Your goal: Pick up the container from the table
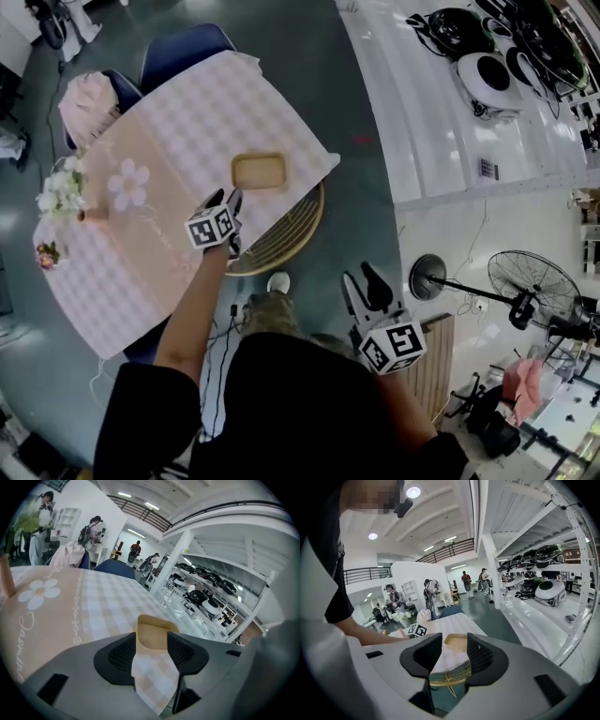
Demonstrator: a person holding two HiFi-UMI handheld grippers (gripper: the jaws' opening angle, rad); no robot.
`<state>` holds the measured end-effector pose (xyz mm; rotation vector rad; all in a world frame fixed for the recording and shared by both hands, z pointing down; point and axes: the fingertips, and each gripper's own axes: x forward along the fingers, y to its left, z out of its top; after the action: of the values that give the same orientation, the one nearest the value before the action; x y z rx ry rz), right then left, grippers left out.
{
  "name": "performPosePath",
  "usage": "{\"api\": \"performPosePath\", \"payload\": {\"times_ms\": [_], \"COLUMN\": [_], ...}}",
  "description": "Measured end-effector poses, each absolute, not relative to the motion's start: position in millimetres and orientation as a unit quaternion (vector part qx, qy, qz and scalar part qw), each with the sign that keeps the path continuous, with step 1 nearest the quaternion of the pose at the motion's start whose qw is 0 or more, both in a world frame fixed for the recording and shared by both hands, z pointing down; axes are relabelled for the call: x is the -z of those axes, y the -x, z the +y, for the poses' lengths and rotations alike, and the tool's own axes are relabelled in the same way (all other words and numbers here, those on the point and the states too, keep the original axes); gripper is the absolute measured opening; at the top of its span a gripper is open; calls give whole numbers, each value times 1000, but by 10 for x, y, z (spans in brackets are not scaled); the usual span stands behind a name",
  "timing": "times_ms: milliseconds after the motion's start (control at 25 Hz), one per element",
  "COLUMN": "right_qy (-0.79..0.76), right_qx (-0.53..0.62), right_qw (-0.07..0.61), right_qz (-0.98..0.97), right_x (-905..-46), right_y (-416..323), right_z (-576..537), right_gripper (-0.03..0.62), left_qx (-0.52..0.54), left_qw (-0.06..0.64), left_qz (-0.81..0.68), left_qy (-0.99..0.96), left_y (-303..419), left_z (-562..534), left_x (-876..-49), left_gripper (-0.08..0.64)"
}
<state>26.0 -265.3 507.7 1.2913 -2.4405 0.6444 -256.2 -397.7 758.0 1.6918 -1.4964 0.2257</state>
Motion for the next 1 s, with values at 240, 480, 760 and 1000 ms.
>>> {"api": "performPosePath", "payload": {"times_ms": [240, 480, 760, 1000], "right_qy": [-447, -453, -476, -470], "right_qx": [-237, -239, -237, -222], "right_qw": [160, 168, 160, 153], "right_qz": [-848, -842, -832, -841], "right_x": [-5180, -5139, -5113, -5009], "right_y": [-131, -182, -365, -370], "right_z": [-2686, -2601, -2573, -2571], "right_gripper": [146, 144, 144, 139], "left_qx": [-38, -69, -147, -156], "left_qw": [491, 498, 506, 476], "left_qz": [-633, -644, -589, -593], "left_qy": [-597, -576, -613, -631], "left_y": [2709, 2767, 2625, 2618], "left_z": [-4166, -4301, -4319, -4312], "left_x": [-8017, -8171, -8369, -8153], "left_gripper": [187, 147, 78, 23]}}
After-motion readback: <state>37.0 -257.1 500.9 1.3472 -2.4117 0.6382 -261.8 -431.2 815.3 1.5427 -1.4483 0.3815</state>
